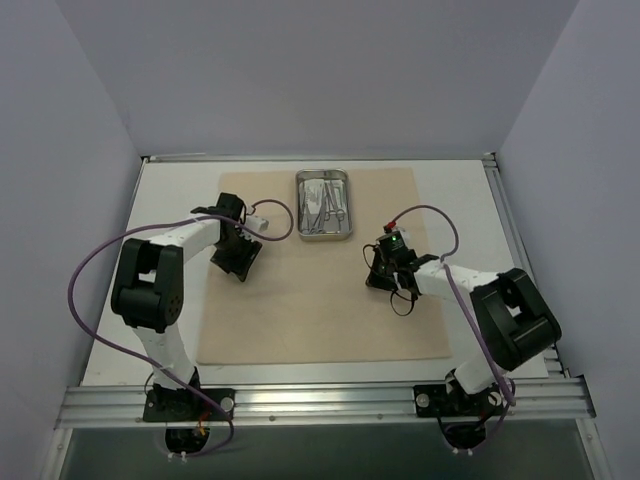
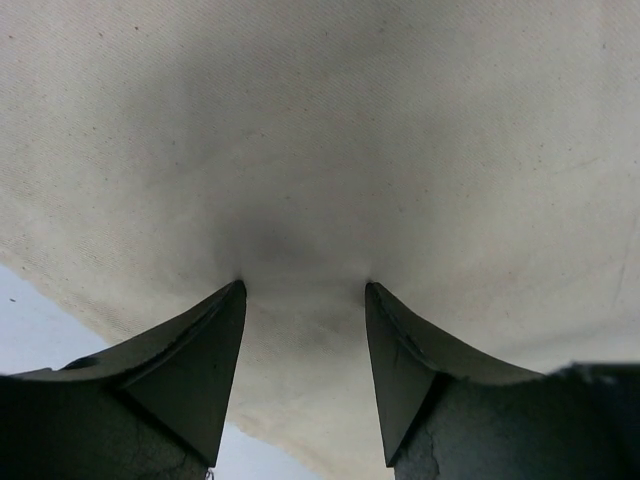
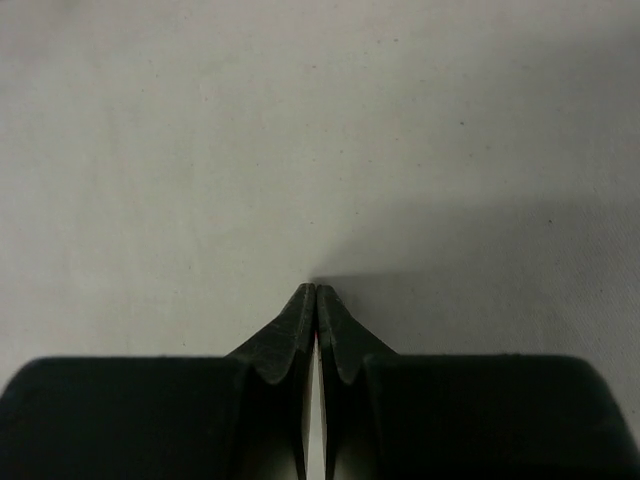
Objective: Open and lay out the surgical kit
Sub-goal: Smooth out the surgical kit at the center of the board.
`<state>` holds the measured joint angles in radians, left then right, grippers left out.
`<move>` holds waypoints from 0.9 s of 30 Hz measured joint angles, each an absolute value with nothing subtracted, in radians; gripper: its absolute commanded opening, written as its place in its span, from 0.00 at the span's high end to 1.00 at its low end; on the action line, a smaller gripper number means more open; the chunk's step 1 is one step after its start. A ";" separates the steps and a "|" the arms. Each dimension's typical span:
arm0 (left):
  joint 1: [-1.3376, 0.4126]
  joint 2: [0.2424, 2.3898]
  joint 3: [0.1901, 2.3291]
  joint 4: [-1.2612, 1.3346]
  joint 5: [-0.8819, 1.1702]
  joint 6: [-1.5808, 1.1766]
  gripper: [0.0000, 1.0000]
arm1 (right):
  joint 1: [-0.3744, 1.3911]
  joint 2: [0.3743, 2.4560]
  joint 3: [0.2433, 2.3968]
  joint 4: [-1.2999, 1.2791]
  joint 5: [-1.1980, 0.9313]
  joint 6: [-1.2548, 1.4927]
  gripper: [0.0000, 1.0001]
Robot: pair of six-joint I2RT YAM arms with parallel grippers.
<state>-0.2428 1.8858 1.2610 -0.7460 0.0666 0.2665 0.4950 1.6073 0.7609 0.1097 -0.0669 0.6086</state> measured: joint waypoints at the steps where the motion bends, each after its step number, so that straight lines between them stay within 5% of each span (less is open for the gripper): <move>1: -0.243 1.871 1.240 -0.733 0.063 0.273 0.39 | 0.491 1.583 0.726 0.124 -0.067 0.625 1.00; 9: -0.241 1.812 1.168 -0.737 0.041 0.294 0.38 | 0.485 1.396 0.617 -0.021 0.012 0.688 1.00; 16: -0.241 1.729 1.178 -0.792 0.106 0.296 0.36 | 0.571 1.293 0.739 -0.141 0.072 0.677 1.00; 27: -0.241 1.729 1.190 -0.789 0.154 0.292 0.37 | 0.844 1.627 0.820 0.187 -0.093 0.710 1.00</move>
